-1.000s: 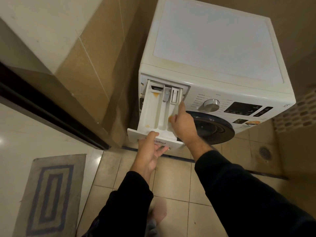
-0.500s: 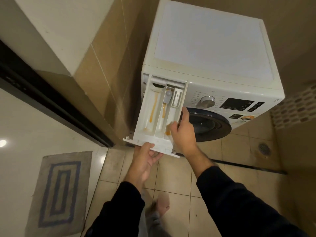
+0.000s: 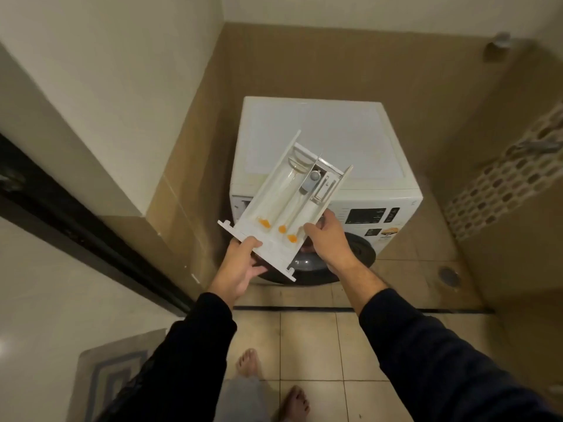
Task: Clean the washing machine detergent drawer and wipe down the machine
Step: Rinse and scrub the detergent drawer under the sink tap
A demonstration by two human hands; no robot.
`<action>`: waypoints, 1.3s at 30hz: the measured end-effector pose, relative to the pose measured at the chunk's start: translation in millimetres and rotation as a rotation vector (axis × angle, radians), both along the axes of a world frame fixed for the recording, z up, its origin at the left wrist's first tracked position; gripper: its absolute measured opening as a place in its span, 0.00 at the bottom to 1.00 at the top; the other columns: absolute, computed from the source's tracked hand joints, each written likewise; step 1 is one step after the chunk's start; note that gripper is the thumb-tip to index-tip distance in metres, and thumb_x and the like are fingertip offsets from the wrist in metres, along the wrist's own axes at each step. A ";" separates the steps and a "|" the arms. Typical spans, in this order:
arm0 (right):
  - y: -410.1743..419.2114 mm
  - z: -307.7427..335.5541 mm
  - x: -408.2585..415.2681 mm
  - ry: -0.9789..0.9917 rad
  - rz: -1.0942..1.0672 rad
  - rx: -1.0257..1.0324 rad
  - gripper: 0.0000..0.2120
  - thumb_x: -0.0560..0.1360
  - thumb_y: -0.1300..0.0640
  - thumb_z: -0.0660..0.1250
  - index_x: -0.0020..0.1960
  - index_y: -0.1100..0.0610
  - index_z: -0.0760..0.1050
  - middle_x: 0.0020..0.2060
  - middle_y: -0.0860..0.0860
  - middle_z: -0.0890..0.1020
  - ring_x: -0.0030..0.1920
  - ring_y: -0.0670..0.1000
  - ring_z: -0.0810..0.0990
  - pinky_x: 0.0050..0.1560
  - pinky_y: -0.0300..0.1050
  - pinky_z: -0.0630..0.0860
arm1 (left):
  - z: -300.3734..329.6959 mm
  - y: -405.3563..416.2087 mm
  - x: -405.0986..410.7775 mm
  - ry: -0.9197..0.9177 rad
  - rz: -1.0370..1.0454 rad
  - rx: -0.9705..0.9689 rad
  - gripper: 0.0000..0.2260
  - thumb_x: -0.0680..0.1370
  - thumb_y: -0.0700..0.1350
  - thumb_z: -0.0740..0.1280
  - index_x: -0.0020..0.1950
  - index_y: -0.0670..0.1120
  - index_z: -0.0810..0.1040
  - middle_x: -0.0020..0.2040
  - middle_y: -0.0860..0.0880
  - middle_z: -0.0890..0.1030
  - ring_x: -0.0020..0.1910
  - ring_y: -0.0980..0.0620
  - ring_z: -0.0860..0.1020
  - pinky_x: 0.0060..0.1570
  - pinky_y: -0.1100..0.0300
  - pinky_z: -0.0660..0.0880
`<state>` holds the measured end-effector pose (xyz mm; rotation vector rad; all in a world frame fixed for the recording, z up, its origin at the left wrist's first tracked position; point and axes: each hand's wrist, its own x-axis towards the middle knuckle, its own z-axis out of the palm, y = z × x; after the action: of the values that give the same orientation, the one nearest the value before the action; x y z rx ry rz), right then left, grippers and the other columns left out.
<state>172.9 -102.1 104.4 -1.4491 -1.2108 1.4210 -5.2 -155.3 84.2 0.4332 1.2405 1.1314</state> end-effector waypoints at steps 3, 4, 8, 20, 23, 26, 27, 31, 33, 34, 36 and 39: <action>2.2 21.9 10.1 0.090 -0.052 -0.047 0.17 0.77 0.66 0.65 0.64 0.56 0.68 0.52 0.53 0.83 0.51 0.53 0.84 0.44 0.52 0.84 | 25.5 18.7 4.9 0.046 -0.037 0.028 0.13 0.80 0.40 0.62 0.64 0.50 0.72 0.56 0.48 0.83 0.56 0.47 0.81 0.50 0.46 0.80; 3.9 29.0 13.8 0.121 -0.083 -0.050 0.16 0.77 0.66 0.65 0.63 0.56 0.68 0.52 0.54 0.83 0.51 0.54 0.85 0.45 0.53 0.84 | 33.1 26.0 6.7 0.063 -0.056 0.037 0.13 0.80 0.41 0.62 0.64 0.51 0.72 0.57 0.49 0.83 0.57 0.47 0.80 0.54 0.44 0.79; 11.3 48.3 23.9 0.228 -0.188 -0.076 0.20 0.75 0.67 0.66 0.65 0.55 0.66 0.55 0.57 0.82 0.50 0.57 0.85 0.47 0.55 0.84 | 56.6 51.9 13.1 0.153 -0.069 0.071 0.16 0.80 0.47 0.65 0.68 0.49 0.71 0.59 0.48 0.81 0.57 0.47 0.80 0.52 0.45 0.80; 23.0 67.3 29.4 0.540 -0.564 -0.061 0.18 0.76 0.69 0.66 0.64 0.60 0.67 0.54 0.61 0.80 0.43 0.61 0.86 0.42 0.51 0.83 | 110.0 122.6 20.7 0.372 -0.240 0.361 0.22 0.77 0.43 0.72 0.70 0.51 0.74 0.65 0.52 0.75 0.63 0.53 0.75 0.52 0.53 0.79; 19.1 65.5 37.5 0.580 -0.651 -0.032 0.14 0.77 0.69 0.64 0.59 0.57 0.69 0.58 0.62 0.79 0.45 0.63 0.85 0.41 0.52 0.83 | 117.1 130.0 34.1 0.437 -0.358 0.463 0.24 0.76 0.38 0.71 0.71 0.52 0.73 0.64 0.56 0.75 0.53 0.59 0.79 0.48 0.59 0.80; 9.5 63.6 50.4 0.605 -0.733 -0.006 0.14 0.77 0.69 0.64 0.59 0.56 0.69 0.58 0.62 0.79 0.46 0.62 0.85 0.41 0.51 0.83 | 121.4 132.3 54.3 0.403 -0.437 0.506 0.27 0.76 0.35 0.70 0.72 0.53 0.71 0.60 0.59 0.75 0.52 0.60 0.79 0.41 0.65 0.79; 5.3 62.3 56.9 0.611 -0.758 0.000 0.15 0.77 0.69 0.64 0.60 0.56 0.68 0.59 0.62 0.79 0.46 0.63 0.85 0.41 0.51 0.83 | 121.0 132.6 61.7 0.388 -0.468 0.511 0.27 0.76 0.35 0.71 0.72 0.54 0.71 0.60 0.59 0.75 0.53 0.59 0.79 0.41 0.65 0.79; -12.6 63.4 85.6 0.607 -0.840 0.021 0.17 0.77 0.69 0.66 0.62 0.58 0.67 0.61 0.62 0.78 0.47 0.63 0.85 0.45 0.54 0.84 | 120.2 133.1 93.2 0.360 -0.579 0.522 0.28 0.75 0.36 0.72 0.72 0.55 0.71 0.59 0.61 0.76 0.57 0.55 0.80 0.43 0.60 0.81; -21.8 64.1 100.1 0.604 -0.876 0.032 0.18 0.77 0.69 0.65 0.63 0.58 0.66 0.60 0.61 0.79 0.45 0.61 0.86 0.44 0.54 0.84 | 119.1 132.3 111.9 0.352 -0.626 0.528 0.28 0.75 0.35 0.71 0.71 0.54 0.72 0.60 0.60 0.76 0.57 0.54 0.79 0.43 0.59 0.81; -26.3 64.7 107.3 0.609 -0.894 0.041 0.17 0.77 0.69 0.64 0.62 0.57 0.66 0.59 0.61 0.79 0.44 0.61 0.86 0.43 0.53 0.84 | 118.9 131.9 122.3 0.351 -0.649 0.537 0.28 0.75 0.35 0.70 0.71 0.54 0.72 0.61 0.59 0.76 0.58 0.53 0.79 0.43 0.58 0.82; -34.1 65.0 121.6 0.611 -0.935 0.055 0.14 0.77 0.70 0.64 0.58 0.56 0.67 0.57 0.61 0.80 0.43 0.60 0.86 0.41 0.52 0.84 | 118.4 132.4 144.6 0.372 -0.683 0.562 0.29 0.74 0.34 0.70 0.72 0.54 0.72 0.63 0.59 0.77 0.60 0.52 0.79 0.47 0.53 0.83; -45.9 64.6 147.5 0.591 -0.987 0.062 0.12 0.77 0.70 0.63 0.56 0.56 0.68 0.53 0.61 0.82 0.43 0.60 0.86 0.42 0.53 0.84 | 119.5 131.5 180.7 0.427 -0.728 0.606 0.28 0.74 0.35 0.69 0.72 0.54 0.72 0.61 0.60 0.76 0.58 0.54 0.79 0.50 0.53 0.82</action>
<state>320.4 -148.0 169.1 -1.1695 -0.0952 0.9568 175.5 -23.8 203.7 1.5120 0.9286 0.7651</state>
